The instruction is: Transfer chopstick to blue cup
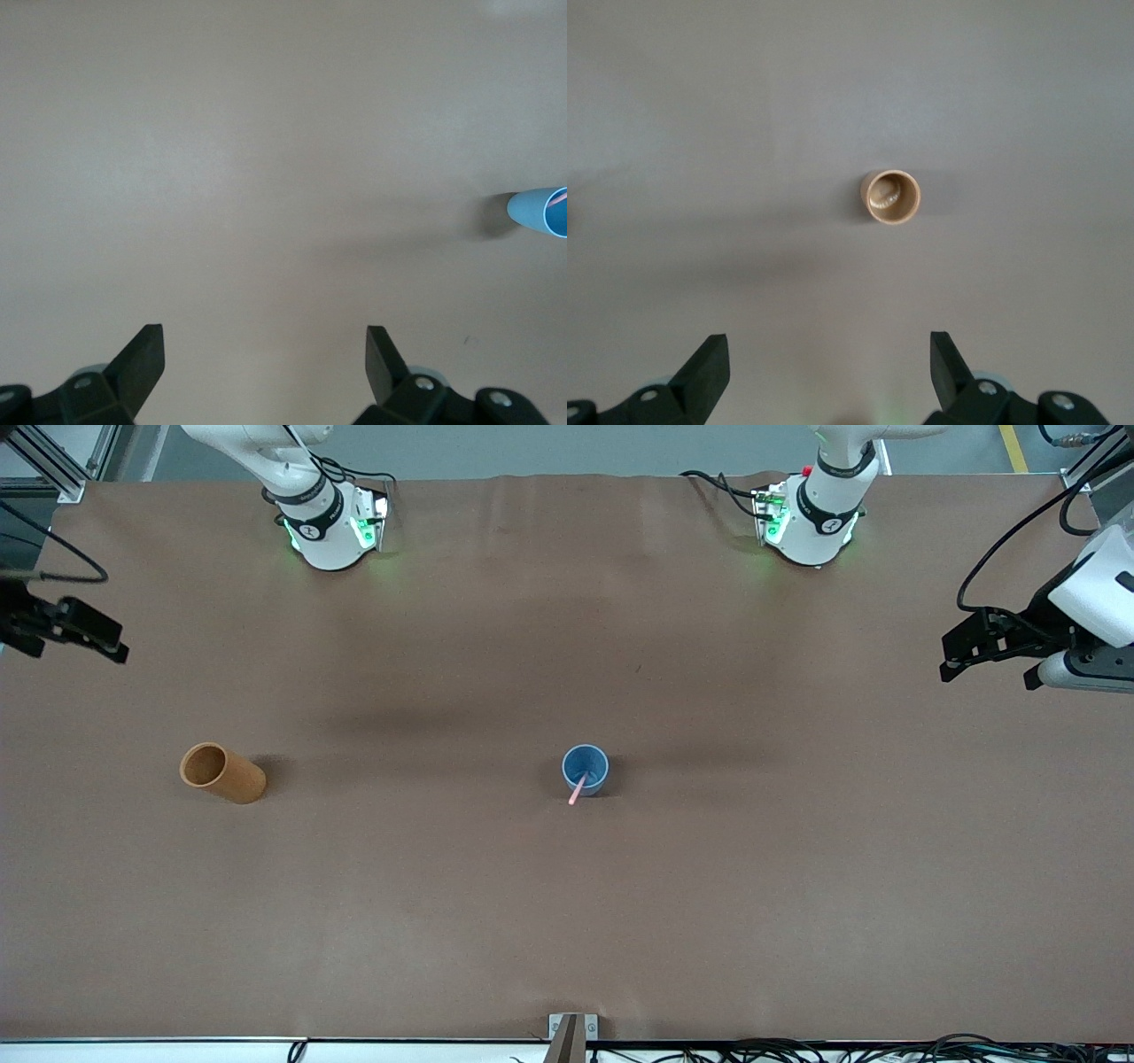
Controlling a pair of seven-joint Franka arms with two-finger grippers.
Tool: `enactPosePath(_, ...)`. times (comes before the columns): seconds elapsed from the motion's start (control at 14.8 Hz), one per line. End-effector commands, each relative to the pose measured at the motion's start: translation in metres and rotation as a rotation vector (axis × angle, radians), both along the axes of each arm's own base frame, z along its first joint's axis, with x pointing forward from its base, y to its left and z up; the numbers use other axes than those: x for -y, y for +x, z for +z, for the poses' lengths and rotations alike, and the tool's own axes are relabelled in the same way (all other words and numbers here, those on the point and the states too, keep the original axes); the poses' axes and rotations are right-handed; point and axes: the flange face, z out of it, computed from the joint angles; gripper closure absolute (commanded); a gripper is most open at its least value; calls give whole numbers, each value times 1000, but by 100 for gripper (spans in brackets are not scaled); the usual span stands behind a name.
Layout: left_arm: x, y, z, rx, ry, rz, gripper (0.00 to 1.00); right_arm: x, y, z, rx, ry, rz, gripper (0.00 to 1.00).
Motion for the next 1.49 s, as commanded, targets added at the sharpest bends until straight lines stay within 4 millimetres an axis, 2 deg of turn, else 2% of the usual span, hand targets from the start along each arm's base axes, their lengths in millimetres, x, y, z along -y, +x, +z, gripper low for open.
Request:
enactPosePath(0.0, 2, 1, 4, 9, 16, 4, 0, 14, -20, 4, 2, 28, 8, 0)
enactPosePath(0.61, 2, 2, 3, 6, 17, 4, 0, 32, -11, 4, 55, 60, 16, 0)
enactPosePath(1.02, 1, 2, 3, 6, 17, 3, 0, 27, -7, -5, 36, 61, 35, 0)
enactPosePath(1.15, 1, 2, 3, 6, 17, 3, 0, 30, -7, -10, 25, 65, 98, 0)
enactPosePath(1.42, 2, 2, 3, 6, 17, 4, 0, 31, -7, -8, 29, 65, 103, 0)
